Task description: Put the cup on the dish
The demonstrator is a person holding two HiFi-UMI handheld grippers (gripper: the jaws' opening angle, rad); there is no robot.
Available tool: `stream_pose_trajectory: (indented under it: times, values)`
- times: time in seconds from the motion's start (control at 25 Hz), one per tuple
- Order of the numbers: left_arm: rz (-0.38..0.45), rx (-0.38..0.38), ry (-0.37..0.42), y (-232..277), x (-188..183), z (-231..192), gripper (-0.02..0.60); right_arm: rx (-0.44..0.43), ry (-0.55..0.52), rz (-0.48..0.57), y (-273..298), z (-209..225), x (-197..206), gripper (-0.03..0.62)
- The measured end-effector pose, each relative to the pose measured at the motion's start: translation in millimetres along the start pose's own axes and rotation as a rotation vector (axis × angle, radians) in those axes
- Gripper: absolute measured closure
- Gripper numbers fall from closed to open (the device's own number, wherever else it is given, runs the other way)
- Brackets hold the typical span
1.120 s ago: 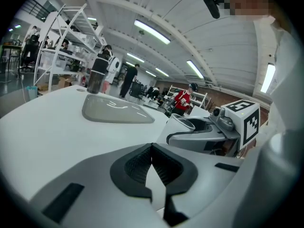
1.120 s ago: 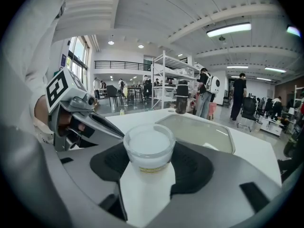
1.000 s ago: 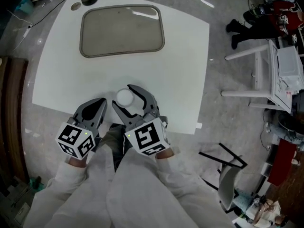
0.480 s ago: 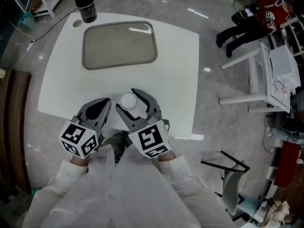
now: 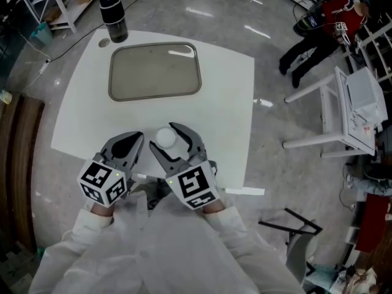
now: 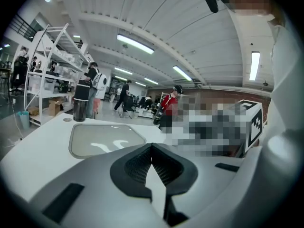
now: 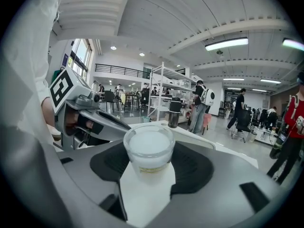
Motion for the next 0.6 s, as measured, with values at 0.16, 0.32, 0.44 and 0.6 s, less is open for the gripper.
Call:
stream_pose_trajectory:
  times: [0.16,0.32,0.44,0.6]
  values:
    - [0.009,-0.013,0.004,6.5,-5.2,6.1,0.575,-0.008,0.004,0.017,-5.4,9.0,-1.3,0.324]
    - [0.012,-0.022,0.003,14.1,-6.1,13.7,0.575,-0.017,-0.01,0.015,-8.0,18.7,0.1,0.324]
    - [0.008,-0.024,0.007,17.0,-5.3,19.2,0.575,-0.024,-0.001,0.022,-9.6,21.8,1.5,0.324]
    - [0.006,-0.022,0.006,21.9,-6.2,17.3,0.575,-0.021,-0.008,0.017,-4.1,27.0,4.1,0.324]
Point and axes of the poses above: the fingertips, and each gripper's own axes: y forward along the fingers, z to its right, x out of its underside, the point moved 7 cm from there along -y, backward along the fingers, and after that the axes turned 1 degree about y, right-handed, at the moved point
